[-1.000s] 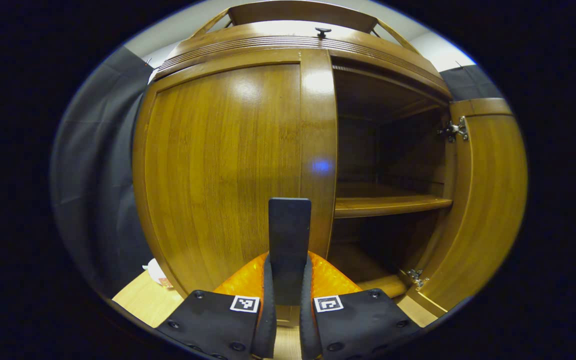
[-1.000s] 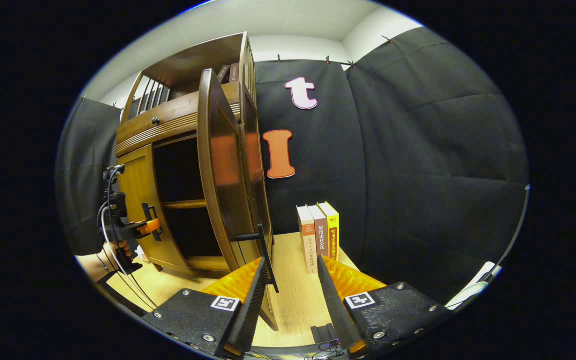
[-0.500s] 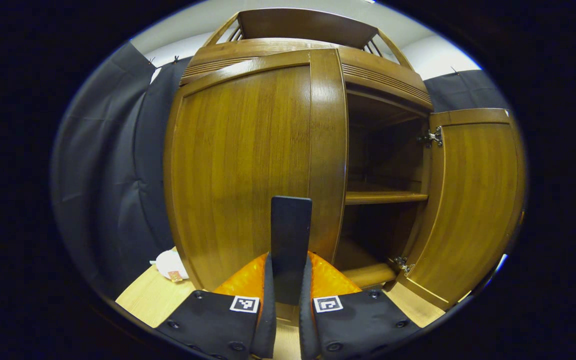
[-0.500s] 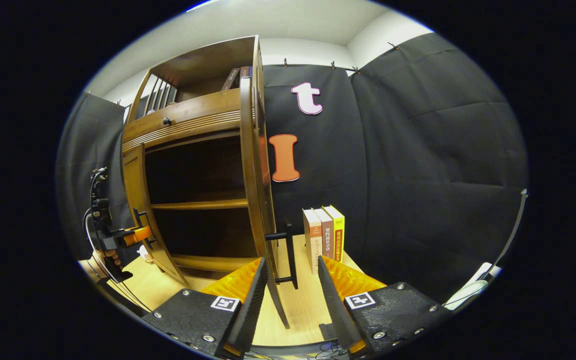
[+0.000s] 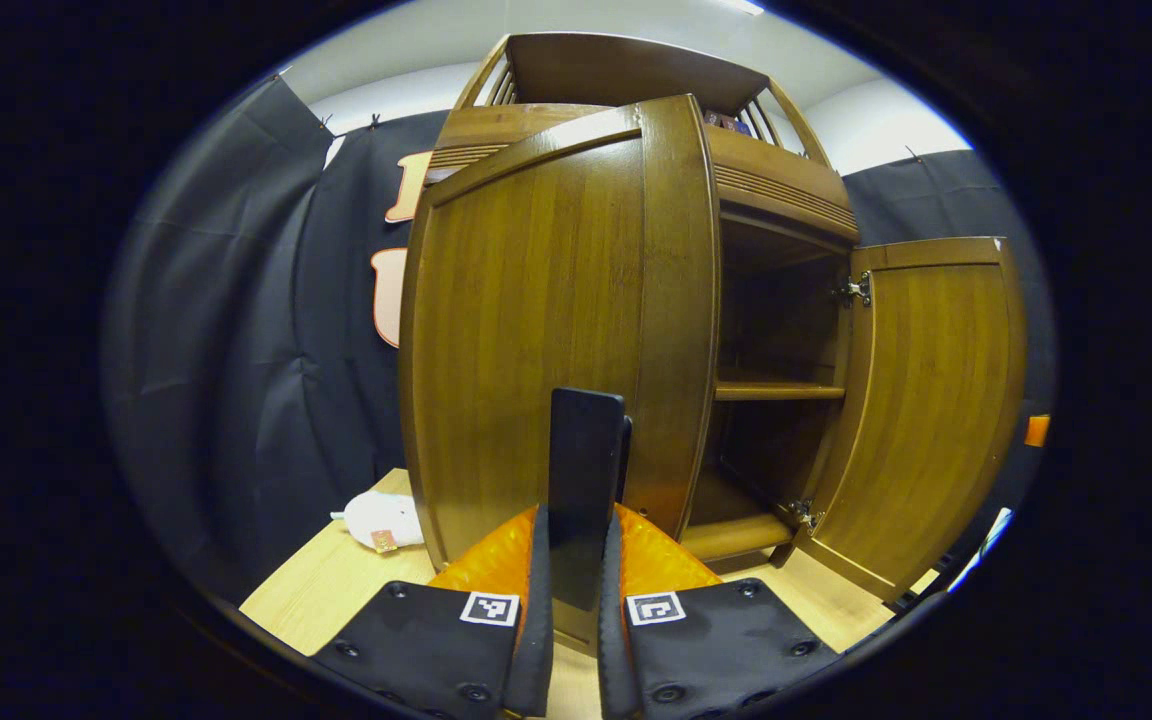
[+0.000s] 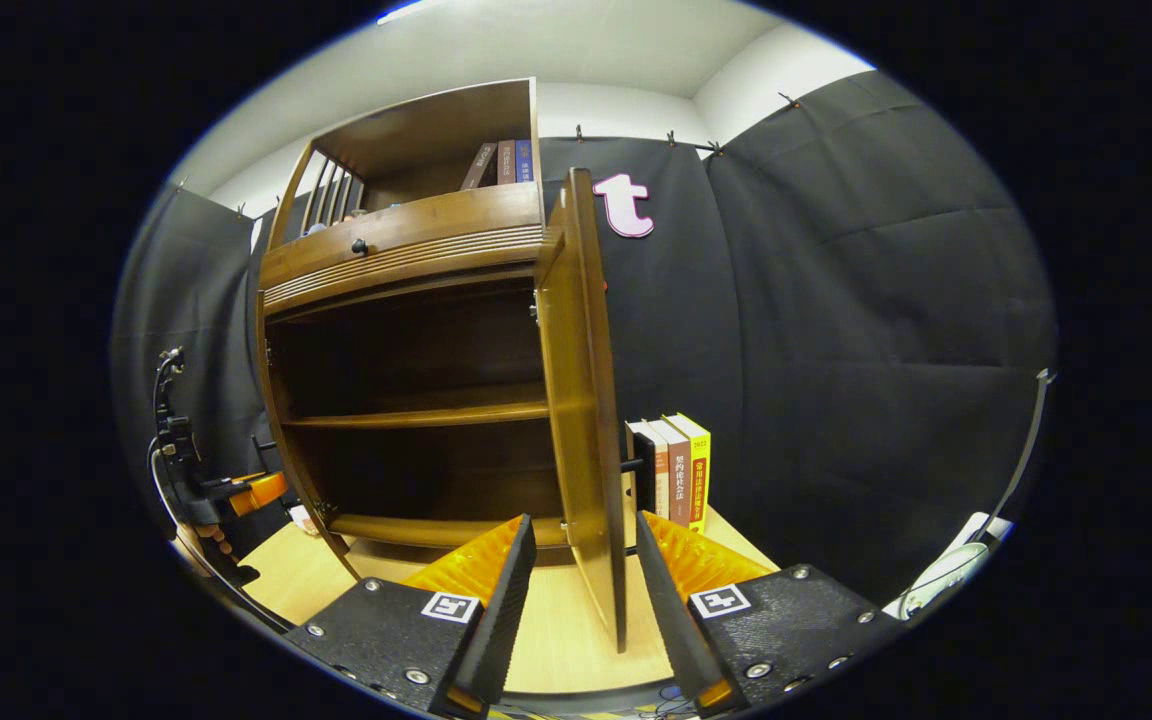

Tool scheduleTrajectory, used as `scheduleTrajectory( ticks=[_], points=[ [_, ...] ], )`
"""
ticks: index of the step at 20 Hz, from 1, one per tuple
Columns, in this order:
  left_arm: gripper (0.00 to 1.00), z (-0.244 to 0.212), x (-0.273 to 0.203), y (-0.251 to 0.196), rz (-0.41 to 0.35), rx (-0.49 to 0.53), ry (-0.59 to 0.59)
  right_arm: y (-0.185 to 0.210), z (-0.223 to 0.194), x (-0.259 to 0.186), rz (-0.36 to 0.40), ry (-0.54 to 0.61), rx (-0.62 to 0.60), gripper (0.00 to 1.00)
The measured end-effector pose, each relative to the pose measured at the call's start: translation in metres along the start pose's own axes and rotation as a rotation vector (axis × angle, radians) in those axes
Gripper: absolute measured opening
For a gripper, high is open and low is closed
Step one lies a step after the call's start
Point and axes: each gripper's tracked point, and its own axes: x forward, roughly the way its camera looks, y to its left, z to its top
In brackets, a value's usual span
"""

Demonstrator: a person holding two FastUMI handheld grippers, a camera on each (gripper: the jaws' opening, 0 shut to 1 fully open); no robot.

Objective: Open the right door of the double-door shoe cabinet with the right hand, and open the left door with the left hand.

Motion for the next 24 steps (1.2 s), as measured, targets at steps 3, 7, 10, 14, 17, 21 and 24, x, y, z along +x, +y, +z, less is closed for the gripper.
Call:
scheduleTrajectory(
  ticks=[3, 7, 10, 14, 17, 21, 24],
  points=[
    [0.28, 0.000, -0.012, 0.014, -0.015, -0.006, 0.004, 0.024, -0.002, 0.000, -0.002, -0.005, 0.002, 0.68],
    [0.25, 0.004, -0.029, 0.034, -0.024, -0.004, 0.008, 0.057, -0.005, 0.001, 0.005, -0.015, -0.012, 0.63],
    [0.22, 0.007, -0.042, 0.051, -0.018, -0.001, 0.009, 0.081, -0.007, 0.004, 0.016, -0.016, -0.010, 0.62],
    [0.16, 0.008, -0.053, 0.077, 0.010, 0.006, 0.019, 0.110, -0.010, 0.007, 0.033, -0.015, -0.008, 0.68],
    [0.14, 0.007, -0.063, 0.093, 0.005, 0.007, 0.016, 0.129, -0.003, 0.016, 0.052, -0.012, -0.009, 0.68],
    [0.16, 0.007, -0.072, 0.122, 0.016, 0.016, 0.026, 0.153, -0.007, 0.022, 0.078, -0.007, -0.016, 0.69],
    [0.10, 0.009, -0.075, 0.144, 0.040, 0.036, 0.018, 0.169, -0.010, 0.026, 0.097, -0.002, -0.022, 0.62]
  ],
)
